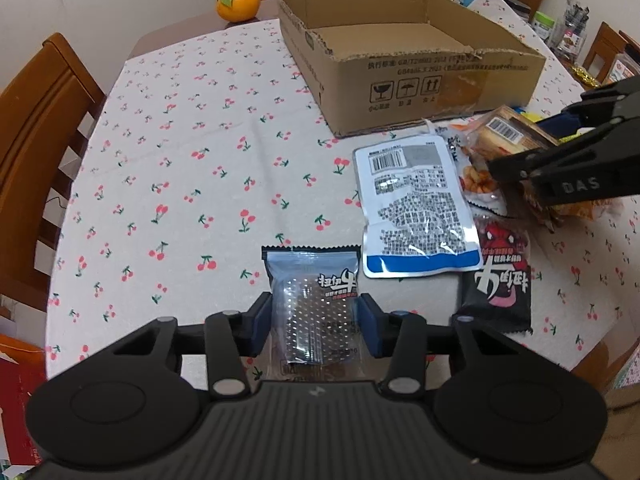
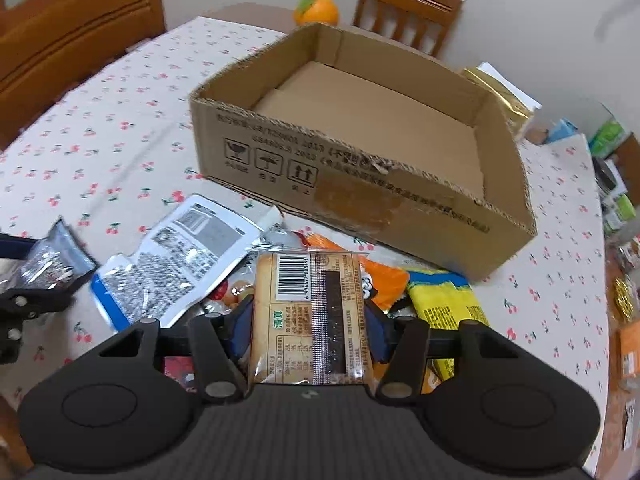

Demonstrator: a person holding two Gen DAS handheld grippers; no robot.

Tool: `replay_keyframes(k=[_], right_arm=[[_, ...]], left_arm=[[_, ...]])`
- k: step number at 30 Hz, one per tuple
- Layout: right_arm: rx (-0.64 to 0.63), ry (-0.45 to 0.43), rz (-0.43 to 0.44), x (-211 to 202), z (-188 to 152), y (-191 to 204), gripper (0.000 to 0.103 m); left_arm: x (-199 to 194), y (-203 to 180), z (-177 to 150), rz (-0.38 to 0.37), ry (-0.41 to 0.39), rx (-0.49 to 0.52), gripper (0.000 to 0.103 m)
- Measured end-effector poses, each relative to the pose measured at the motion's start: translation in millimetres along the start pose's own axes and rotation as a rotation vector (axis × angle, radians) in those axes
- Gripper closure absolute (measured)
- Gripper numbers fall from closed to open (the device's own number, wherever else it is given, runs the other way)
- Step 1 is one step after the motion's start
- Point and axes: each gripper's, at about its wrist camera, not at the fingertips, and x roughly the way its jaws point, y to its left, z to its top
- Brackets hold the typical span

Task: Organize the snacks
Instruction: 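Carry both packets over the cardboard box and open both grippers to drop them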

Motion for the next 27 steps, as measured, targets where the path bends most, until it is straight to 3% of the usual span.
replay_keyframes(k=[8,17,22,27], right_arm=[[-0.042,-0.029,0.090,-33.6,7.6,-22.5,0.043],[-0.062,-0.113,0.142,-76.2,32.5,-58.0,0.043],[-0.041,-0.165,0.140,-81.6,46.9,-80.1,0.043],[-0.002,-0.181,0.128,-75.5,54.1,-99.5,0.043]], left_arm=[[-33.3,-8.3,21.2,-0.045,0.034,0.007,0.059],[-73.4,-25.1,88.1,-0.105,-0.090,0.039,0.059],[-63.3,-31.8,139.1,-0.123,-0.150,0.050,0.059],[-23.0,-38.9,181.6,-0.107,-0.161,0.025,0.058]])
